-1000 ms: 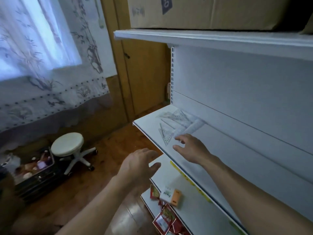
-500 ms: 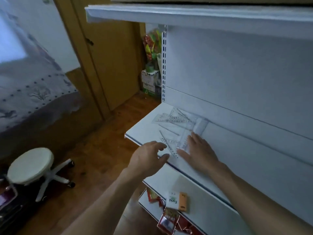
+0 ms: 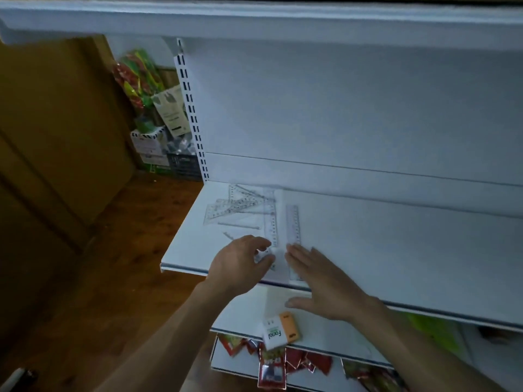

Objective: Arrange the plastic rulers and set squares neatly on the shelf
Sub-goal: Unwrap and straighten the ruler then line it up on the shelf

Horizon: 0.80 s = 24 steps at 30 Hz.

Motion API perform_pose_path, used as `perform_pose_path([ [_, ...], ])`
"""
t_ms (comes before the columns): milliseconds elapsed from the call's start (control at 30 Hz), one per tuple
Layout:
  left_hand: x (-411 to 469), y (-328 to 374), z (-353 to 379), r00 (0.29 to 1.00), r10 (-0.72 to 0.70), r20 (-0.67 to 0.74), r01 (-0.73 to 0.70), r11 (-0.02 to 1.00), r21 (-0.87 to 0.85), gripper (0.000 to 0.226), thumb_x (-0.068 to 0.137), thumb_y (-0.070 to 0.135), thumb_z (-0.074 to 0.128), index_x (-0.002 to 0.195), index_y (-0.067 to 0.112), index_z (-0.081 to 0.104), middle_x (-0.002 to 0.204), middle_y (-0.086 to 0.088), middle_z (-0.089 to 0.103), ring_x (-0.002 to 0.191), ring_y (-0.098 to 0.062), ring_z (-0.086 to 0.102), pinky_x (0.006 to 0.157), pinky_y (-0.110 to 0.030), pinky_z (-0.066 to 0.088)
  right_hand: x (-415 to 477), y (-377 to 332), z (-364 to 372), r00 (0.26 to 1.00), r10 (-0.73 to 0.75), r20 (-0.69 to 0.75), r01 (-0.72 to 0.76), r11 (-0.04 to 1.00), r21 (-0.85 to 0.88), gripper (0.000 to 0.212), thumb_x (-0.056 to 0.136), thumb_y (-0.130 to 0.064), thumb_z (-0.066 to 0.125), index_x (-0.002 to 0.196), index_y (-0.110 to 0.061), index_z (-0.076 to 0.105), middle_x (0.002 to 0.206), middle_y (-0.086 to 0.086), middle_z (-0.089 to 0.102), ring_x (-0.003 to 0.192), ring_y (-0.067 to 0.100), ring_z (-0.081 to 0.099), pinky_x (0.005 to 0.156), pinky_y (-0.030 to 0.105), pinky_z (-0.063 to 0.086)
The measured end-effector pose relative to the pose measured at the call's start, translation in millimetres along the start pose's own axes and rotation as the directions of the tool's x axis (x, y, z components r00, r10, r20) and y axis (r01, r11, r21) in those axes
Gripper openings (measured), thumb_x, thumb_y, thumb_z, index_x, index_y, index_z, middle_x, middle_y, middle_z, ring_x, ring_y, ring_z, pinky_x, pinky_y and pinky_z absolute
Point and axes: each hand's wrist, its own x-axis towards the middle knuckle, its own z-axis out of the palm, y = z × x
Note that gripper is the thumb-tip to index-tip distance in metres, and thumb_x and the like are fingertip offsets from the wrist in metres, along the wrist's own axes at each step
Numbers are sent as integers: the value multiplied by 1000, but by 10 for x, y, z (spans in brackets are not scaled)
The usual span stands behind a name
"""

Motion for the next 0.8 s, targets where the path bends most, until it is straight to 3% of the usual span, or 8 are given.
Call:
perform_pose_path([
  [100,49,-17,-41,1000,22,20,-21,1000,-19,40,91,46,57,127,29,57,122,9,62,101,-9,59,86,-27,52,-78,18,111,983,-30,-184,26,999,-25,72,86,-57,44,145,-16,37,151,-5,20,140,6,20,116,36,22],
  [233,121,-21,-88,999,32,31,-30,998,-61,39,91,45,57,127,29,58,121,10,62,98,-5,56,86,-24,49,-131,-25,73,970,-26,-241,45,996,73,60,93,-59,34,138,-22,49,145,-11,38,134,-3,28,114,30,19],
  [367,167,-8,-108,999,39,36,-35,994,-103,38,91,45,57,126,29,58,119,10,62,94,-2,53,85,-23,49,-117,-25,-87,928,26,-371,37,986,161,46,93,-48,41,127,-25,61,131,-10,58,121,3,52,101,24,44],
  [467,194,-14,-126,999,33,38,-28,990,-136,37,91,46,57,124,31,59,117,13,62,93,0,53,86,-21,46,-41,62,-236,821,96,-563,7,984,178,36,94,-41,46,115,-23,69,113,-7,65,102,10,58,86,23,48],
  [533,204,-31,-140,999,20,41,-13,986,-164,36,90,47,58,123,32,60,115,15,62,95,0,55,88,-23,47,-2,96,-351,749,183,-637,-35,971,238,33,94,-42,50,111,-24,71,96,-8,59,86,6,56,74,20,45],
  [667,244,-39,-178,997,-31,72,50,962,-269,32,89,45,60,119,33,62,104,21,62,95,0,59,90,-26,48,29,66,-542,696,391,-602,-89,879,469,27,90,-41,56,107,-29,72,70,-13,56,65,1,55,62,11,39],
  [733,259,-13,-193,991,-62,121,102,925,-366,32,90,43,60,119,31,63,102,21,63,96,-1,60,91,-28,48,47,21,-599,715,498,-491,-61,744,665,21,90,-34,59,106,-31,72,60,-14,60,57,1,54,62,11,41],
  [800,262,28,-190,979,-100,177,175,857,-484,30,92,42,58,118,27,64,105,15,65,98,-6,62,94,-31,48,58,-24,-624,739,545,-396,-12,599,801,18,91,-25,61,105,-30,72,63,-7,65,57,5,57,62,14,46],
])
